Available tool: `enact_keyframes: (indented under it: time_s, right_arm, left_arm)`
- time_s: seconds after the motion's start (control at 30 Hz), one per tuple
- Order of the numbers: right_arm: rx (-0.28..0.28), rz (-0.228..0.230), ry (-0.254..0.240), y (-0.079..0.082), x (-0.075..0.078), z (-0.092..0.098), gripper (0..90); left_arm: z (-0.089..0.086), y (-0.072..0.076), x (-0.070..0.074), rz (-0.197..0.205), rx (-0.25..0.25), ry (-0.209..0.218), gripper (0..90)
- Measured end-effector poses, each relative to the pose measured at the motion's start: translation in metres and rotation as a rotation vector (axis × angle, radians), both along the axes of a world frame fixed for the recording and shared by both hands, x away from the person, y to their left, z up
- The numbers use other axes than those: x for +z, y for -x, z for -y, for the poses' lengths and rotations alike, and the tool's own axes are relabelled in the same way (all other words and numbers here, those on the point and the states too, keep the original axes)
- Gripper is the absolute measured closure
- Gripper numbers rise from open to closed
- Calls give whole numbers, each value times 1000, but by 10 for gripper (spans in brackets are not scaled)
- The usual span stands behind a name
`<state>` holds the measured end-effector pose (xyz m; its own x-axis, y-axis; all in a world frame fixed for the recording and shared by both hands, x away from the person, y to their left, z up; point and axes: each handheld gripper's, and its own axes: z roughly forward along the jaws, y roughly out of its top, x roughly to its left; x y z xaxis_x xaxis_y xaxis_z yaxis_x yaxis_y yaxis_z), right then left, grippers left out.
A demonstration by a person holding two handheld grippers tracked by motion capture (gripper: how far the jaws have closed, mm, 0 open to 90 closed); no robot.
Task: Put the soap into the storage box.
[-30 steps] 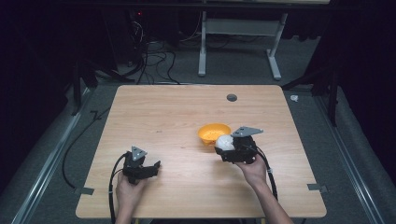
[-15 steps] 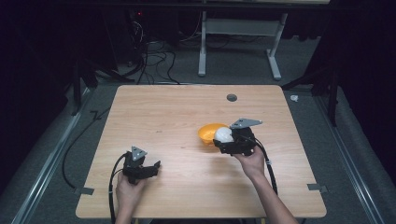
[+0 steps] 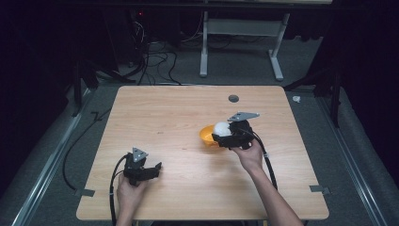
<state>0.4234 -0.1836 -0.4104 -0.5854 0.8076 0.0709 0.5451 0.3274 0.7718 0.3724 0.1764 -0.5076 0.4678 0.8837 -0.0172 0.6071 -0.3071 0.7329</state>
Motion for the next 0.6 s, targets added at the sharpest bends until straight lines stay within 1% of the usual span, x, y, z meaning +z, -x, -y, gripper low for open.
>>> enact_keyframes:
  time_s: [0.1, 0.13, 0.2, 0.3, 0.37, 0.4, 0.43, 0.47, 0.53, 0.6]
  right_arm:
    - [-5, -12, 24, -9, -3, -5, 249]
    - [-5, -12, 24, -9, -3, -5, 249]
    - [-7, -10, 34, -15, -5, -9, 249]
    - [-11, -18, 24, -18, -8, -10, 249]
    - [-9, -22, 33, -21, -12, -11, 249]
    - [-12, -33, 43, -24, -17, -13, 249]
    - [-12, -33, 43, -24, -17, -13, 249]
    - [-19, -42, 47, -27, -21, -14, 249]
    - [-26, -49, 50, -30, -24, -14, 249]
    - [-31, -47, 55, -32, -26, -15, 249]
  left_arm:
    - [0, 0, 0, 0, 0, 0, 202]
    - [0, 0, 0, 0, 0, 0, 202]
    - [0, 0, 0, 0, -1, 0, 202]
    - [0, 0, 0, 0, -1, 0, 202]
    - [0, 0, 0, 0, -1, -1, 202]
    - [0, 0, 0, 0, -1, 0, 202]
    - [0, 0, 0, 0, -1, 0, 202]
    - [0, 0, 0, 0, -1, 0, 202]
    - [0, 0, 0, 0, -1, -1, 202]
    - [0, 0, 0, 0, -1, -1, 202]
